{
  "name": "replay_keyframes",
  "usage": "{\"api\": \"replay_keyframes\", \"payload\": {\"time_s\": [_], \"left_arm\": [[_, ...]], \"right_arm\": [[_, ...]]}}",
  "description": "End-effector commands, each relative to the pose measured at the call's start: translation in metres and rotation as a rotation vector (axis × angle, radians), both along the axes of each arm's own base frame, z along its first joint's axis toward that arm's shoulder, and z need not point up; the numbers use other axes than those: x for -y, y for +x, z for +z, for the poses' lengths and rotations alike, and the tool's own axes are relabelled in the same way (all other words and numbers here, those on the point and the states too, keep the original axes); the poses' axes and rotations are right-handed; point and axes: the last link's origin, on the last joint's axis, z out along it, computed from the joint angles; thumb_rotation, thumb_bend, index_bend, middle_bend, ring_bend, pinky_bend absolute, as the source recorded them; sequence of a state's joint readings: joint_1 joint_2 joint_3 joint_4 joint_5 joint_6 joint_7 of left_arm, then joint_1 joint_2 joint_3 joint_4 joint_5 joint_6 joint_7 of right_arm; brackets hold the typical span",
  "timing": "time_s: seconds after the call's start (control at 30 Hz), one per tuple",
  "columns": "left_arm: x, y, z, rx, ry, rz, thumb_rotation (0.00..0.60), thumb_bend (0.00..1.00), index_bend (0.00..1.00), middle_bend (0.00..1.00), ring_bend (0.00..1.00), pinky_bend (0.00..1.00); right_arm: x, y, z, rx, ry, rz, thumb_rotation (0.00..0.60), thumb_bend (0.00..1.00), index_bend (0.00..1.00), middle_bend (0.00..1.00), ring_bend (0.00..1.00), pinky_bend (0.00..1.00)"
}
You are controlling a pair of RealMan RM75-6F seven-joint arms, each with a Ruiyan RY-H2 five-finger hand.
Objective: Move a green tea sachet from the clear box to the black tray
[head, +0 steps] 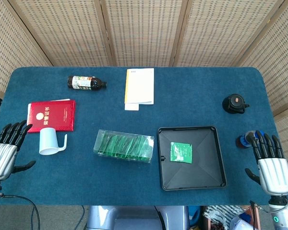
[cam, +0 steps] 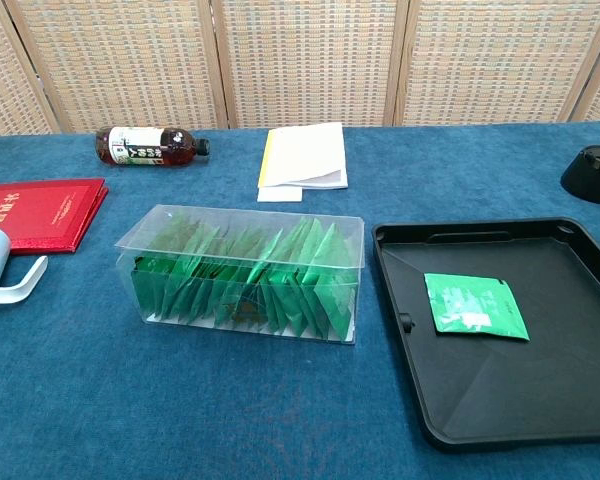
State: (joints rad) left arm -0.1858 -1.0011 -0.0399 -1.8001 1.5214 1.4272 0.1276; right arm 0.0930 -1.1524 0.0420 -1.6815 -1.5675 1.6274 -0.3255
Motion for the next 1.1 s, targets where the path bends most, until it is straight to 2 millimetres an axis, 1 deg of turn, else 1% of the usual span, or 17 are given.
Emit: {"api": "replay_keyframes", "payload": {"time_s": [0.03, 0.13, 0.17, 0.3, 0.33, 0.37, 0.43, 0.53, 0.57, 0.67, 0.7, 0.73, 0.8, 0.9, 0.93, 1.03, 1.1], "left_arm": [[-0.001, 0.000, -0.001, -0.005, -0.004, 0.004, 0.600, 0.02, 0.00, 0.00, 0.00, 0.00], [-0.001, 0.000, -0.002, -0.007, -0.004, 0.004, 0.600, 0.02, 0.00, 0.00, 0.00, 0.00], [-0.001, 0.000, -0.002, -0.009, -0.002, 0.005, 0.600, 0.02, 0.00, 0.00, 0.00, 0.00], [-0.002, 0.001, -0.002, -0.008, 0.003, 0.008, 0.600, 0.02, 0.00, 0.00, 0.00, 0.00], [-0.002, 0.001, -0.001, -0.008, 0.007, 0.008, 0.600, 0.02, 0.00, 0.00, 0.00, 0.00], [-0.002, 0.001, -0.001, -0.007, 0.009, 0.008, 0.600, 0.02, 0.00, 0.00, 0.00, 0.00], [-0.002, 0.001, 0.000, -0.006, 0.012, 0.008, 0.600, 0.02, 0.00, 0.00, 0.00, 0.00], [-0.001, 0.001, -0.001, -0.011, 0.010, 0.008, 0.600, 0.02, 0.00, 0.00, 0.00, 0.00], [-0.001, 0.001, -0.002, -0.013, 0.009, 0.008, 0.600, 0.02, 0.00, 0.00, 0.00, 0.00], [-0.002, 0.000, -0.003, -0.016, 0.007, 0.015, 0.600, 0.02, 0.00, 0.00, 0.00, 0.00], [-0.004, -0.001, -0.003, -0.016, 0.005, 0.021, 0.600, 0.02, 0.00, 0.00, 0.00, 0.00], [-0.004, -0.002, -0.003, -0.016, 0.004, 0.024, 0.600, 0.02, 0.00, 0.00, 0.00, 0.00], [-0.005, -0.002, -0.003, -0.016, 0.004, 0.027, 0.600, 0.02, 0.00, 0.00, 0.00, 0.00], [-0.007, -0.003, -0.003, -0.017, 0.005, 0.033, 0.600, 0.02, 0.00, 0.00, 0.00, 0.00], [-0.007, -0.004, -0.003, -0.018, 0.005, 0.036, 0.600, 0.02, 0.00, 0.00, 0.00, 0.00], [-0.009, -0.005, -0.003, -0.019, 0.004, 0.043, 0.600, 0.02, 0.00, 0.00, 0.00, 0.00], [-0.009, -0.005, -0.003, -0.018, 0.004, 0.049, 0.600, 0.02, 0.00, 0.00, 0.00, 0.00]], "right_arm": [[0.001, 0.000, -0.001, 0.000, 0.008, -0.001, 0.600, 0.00, 0.00, 0.00, 0.00, 0.00], [0.002, 0.001, -0.003, 0.006, 0.022, 0.003, 0.600, 0.00, 0.00, 0.00, 0.00, 0.00], [0.006, 0.005, -0.005, 0.019, 0.040, 0.020, 0.600, 0.00, 0.00, 0.00, 0.00, 0.00], [0.030, 0.023, -0.016, 0.054, 0.183, 0.106, 0.600, 0.00, 0.00, 0.00, 0.00, 0.00], [0.041, 0.032, -0.020, 0.068, 0.238, 0.132, 0.600, 0.00, 0.00, 0.00, 0.00, 0.00], [0.046, 0.037, -0.022, 0.076, 0.266, 0.144, 0.600, 0.00, 0.01, 0.00, 0.00, 0.00], [0.063, 0.055, -0.028, 0.101, 0.356, 0.181, 0.600, 0.00, 0.03, 0.00, 0.00, 0.00], [0.083, 0.080, -0.039, 0.116, 0.443, 0.214, 0.600, 0.00, 0.08, 0.00, 0.00, 0.00], [0.091, 0.091, -0.045, 0.115, 0.474, 0.223, 0.600, 0.00, 0.09, 0.00, 0.00, 0.00], [0.106, 0.118, -0.058, 0.117, 0.529, 0.243, 0.600, 0.00, 0.12, 0.00, 0.00, 0.00], [0.110, 0.131, -0.064, 0.116, 0.549, 0.255, 0.600, 0.00, 0.14, 0.00, 0.00, 0.00], [0.113, 0.140, -0.069, 0.114, 0.563, 0.264, 0.600, 0.00, 0.14, 0.00, 0.00, 0.00], [0.116, 0.149, -0.073, 0.112, 0.575, 0.273, 0.600, 0.00, 0.15, 0.00, 0.00, 0.00], [0.122, 0.168, -0.085, 0.102, 0.601, 0.286, 0.600, 0.00, 0.16, 0.00, 0.00, 0.00], [0.124, 0.177, -0.092, 0.103, 0.620, 0.285, 0.600, 0.00, 0.16, 0.00, 0.00, 0.00], [0.127, 0.196, -0.111, 0.132, 0.667, 0.266, 0.600, 0.00, 0.17, 0.00, 0.00, 0.00], [0.127, 0.202, -0.120, 0.146, 0.691, 0.253, 0.600, 0.00, 0.18, 0.00, 0.00, 0.00]]}}
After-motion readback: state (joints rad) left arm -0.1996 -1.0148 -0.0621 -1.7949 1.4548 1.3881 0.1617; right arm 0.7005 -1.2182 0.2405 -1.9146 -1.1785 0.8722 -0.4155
